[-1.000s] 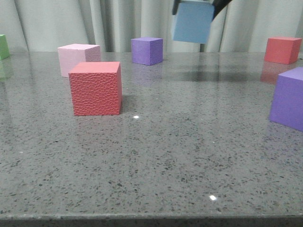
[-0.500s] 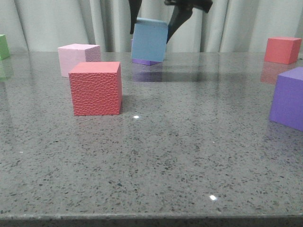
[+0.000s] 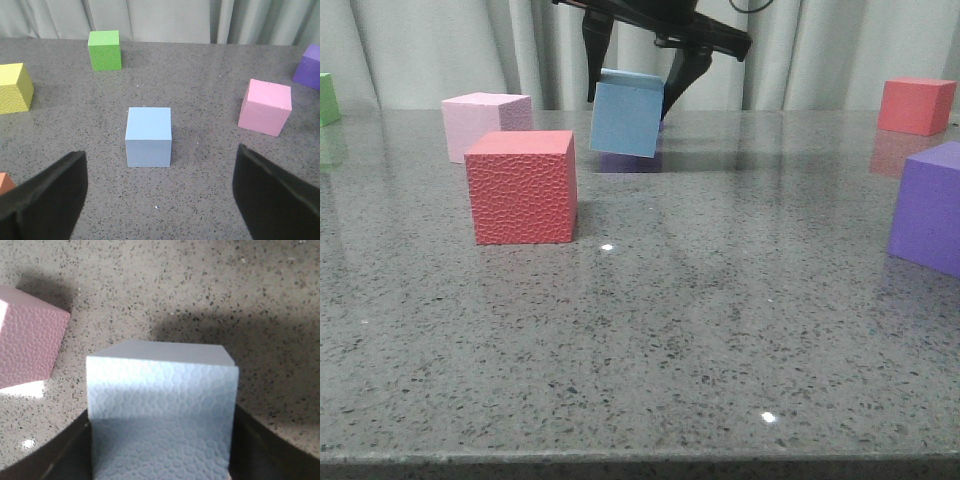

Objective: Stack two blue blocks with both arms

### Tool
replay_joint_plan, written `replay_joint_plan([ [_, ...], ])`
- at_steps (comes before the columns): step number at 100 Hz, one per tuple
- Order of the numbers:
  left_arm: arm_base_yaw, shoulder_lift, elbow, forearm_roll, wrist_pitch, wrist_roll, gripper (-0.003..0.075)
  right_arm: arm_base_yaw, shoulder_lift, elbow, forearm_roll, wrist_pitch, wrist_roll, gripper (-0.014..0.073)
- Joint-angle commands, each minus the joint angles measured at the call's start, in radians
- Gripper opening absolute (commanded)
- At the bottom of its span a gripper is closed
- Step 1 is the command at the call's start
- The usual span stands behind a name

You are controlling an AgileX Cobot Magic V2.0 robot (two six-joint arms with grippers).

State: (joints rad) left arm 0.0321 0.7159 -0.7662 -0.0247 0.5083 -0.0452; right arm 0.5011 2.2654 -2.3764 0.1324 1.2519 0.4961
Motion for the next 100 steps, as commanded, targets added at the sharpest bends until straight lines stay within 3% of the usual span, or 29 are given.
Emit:
replay_joint_plan([
  [1,-0.007,0.003,-0.036,-0.001,-0.056,-0.001,0.0564,-0.004,-0.065,-0.031,0.010,0.012,-0.002,0.0445],
  [41,-0.007,0.003,-0.036,-0.006,-0.055,-0.001,0.0564,-0.004,-0.033,-0.031,0.010,0.030,-0.002,0.0458],
  [63,-0.007,0.003,-0.036,-0.006,-0.055,-0.001,0.0564,-0.004,-0.033,-0.031,0.018,0.028,-0.002,0.0663],
  [100,-0.007,0.003,-0.036,-0.006,-0.055,-0.001,0.0564,-0.004,-0.087,-0.031,0.021,0.025,-0.021,0.0654],
])
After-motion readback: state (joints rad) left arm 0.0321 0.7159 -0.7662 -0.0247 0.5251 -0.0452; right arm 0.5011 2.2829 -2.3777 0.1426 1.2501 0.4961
